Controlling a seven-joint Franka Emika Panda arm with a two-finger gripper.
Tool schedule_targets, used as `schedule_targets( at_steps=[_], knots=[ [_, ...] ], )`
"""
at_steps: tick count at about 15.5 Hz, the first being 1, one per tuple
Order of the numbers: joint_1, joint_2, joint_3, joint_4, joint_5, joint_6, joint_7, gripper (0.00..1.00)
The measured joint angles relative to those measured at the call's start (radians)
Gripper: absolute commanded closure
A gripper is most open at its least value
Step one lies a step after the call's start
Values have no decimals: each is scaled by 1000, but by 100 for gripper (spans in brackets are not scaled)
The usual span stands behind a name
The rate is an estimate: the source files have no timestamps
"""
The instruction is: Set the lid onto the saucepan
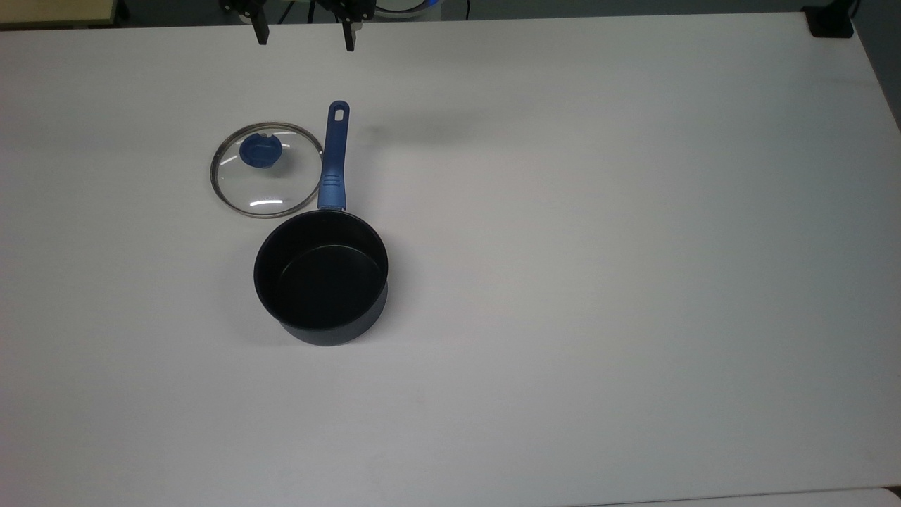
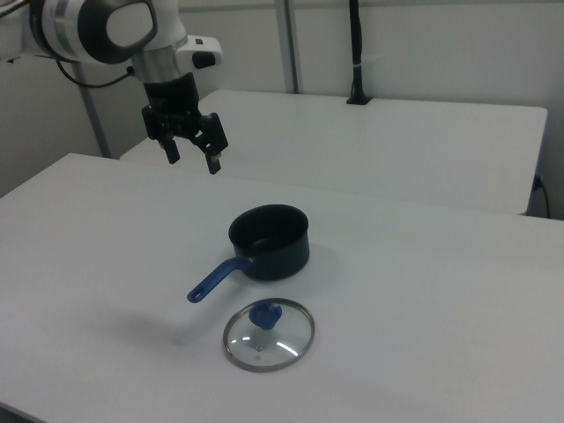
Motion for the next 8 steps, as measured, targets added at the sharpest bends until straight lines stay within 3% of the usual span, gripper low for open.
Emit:
schedule_targets(
  at_steps=[6,8],
  knots=[
    [0,0,-4,0,0,-7,-7,0],
    [-1,0,-11,0,-2,-47,-80,0]
  ],
)
